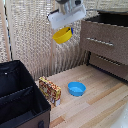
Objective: Kindly move your gripper toward the top drawer's handle. With caution, hold the handle robustly using your gripper and pull open the top drawer. Let the handle go. Relocate your gripper to the bowl placed in the background. Gently hold the bowl using your gripper. Bring the gripper and the bowl to the ajar drawer. Softly release the bowl into it.
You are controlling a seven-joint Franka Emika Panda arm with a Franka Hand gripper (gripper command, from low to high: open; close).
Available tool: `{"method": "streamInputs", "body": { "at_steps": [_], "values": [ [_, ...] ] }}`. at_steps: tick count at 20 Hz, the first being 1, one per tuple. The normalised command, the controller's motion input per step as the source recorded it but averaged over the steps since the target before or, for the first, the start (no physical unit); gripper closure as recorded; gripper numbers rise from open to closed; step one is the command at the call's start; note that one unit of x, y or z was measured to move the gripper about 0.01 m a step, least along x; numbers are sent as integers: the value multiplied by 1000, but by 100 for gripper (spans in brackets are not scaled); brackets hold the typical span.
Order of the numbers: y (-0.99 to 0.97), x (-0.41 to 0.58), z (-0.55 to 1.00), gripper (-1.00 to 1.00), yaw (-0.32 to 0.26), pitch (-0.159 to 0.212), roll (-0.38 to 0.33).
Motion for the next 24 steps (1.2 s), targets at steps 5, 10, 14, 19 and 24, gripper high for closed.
{"method": "streamInputs", "body": {
  "at_steps": [5,10,14,19,24],
  "values": [
    [-296,233,957,100,-260,123,-5],
    [-438,241,993,100,-227,108,0],
    [-713,84,1000,100,-138,82,38],
    [-903,0,971,100,-61,43,72],
    [-1000,0,749,100,0,-10,101]
  ]
}}
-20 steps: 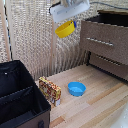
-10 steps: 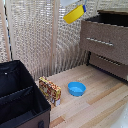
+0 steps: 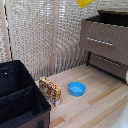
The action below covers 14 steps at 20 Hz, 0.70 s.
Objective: Kindly move your gripper toward the top drawer's handle. With caution, hold the handle robustly using your gripper and pull open the top drawer. Let the handle go. Relocate your gripper to the bowl placed in the background. Gently hold the bowl using your gripper. Bring the gripper and the bowl to the ajar drawer. Softly release the bowl into it.
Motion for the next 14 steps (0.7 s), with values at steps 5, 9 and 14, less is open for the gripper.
{"method": "streamInputs", "body": {
  "at_steps": [5,9,14],
  "values": [
    [-997,-121,29,100,0,-56,47],
    [-956,-252,-287,100,21,-70,0],
    [-867,-424,-321,100,15,-21,0]
  ]
}}
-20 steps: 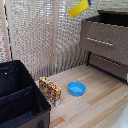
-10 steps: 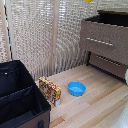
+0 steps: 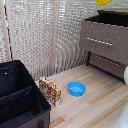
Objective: Kindly move your gripper toward the top drawer's handle. With caution, hold the handle robustly using your gripper and pull open the top drawer. Let the handle go. Relocate your gripper to the bowl placed in the background. Gently hold the bowl using your gripper. Bring the gripper and the bowl to the ajar drawer. Softly release the bowl into it.
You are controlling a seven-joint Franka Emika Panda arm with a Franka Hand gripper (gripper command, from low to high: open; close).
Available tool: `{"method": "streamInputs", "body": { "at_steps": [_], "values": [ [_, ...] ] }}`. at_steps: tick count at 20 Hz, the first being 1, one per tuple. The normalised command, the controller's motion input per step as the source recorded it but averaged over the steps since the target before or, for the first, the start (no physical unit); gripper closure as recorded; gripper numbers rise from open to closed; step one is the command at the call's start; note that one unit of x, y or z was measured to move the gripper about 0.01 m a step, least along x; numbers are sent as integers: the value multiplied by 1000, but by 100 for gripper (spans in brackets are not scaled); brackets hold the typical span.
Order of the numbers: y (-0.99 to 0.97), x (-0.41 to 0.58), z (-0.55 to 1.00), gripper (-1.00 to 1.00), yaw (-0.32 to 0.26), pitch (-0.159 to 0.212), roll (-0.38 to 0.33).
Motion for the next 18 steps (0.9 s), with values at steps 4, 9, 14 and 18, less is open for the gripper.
{"method": "streamInputs", "body": {
  "at_steps": [4,9,14,18],
  "values": [
    [-529,-674,-414,100,63,27,0],
    [-11,-325,-468,-100,32,34,18],
    [-52,31,-123,-100,10,-20,30],
    [-91,141,-50,-100,-1,-13,28]
  ]
}}
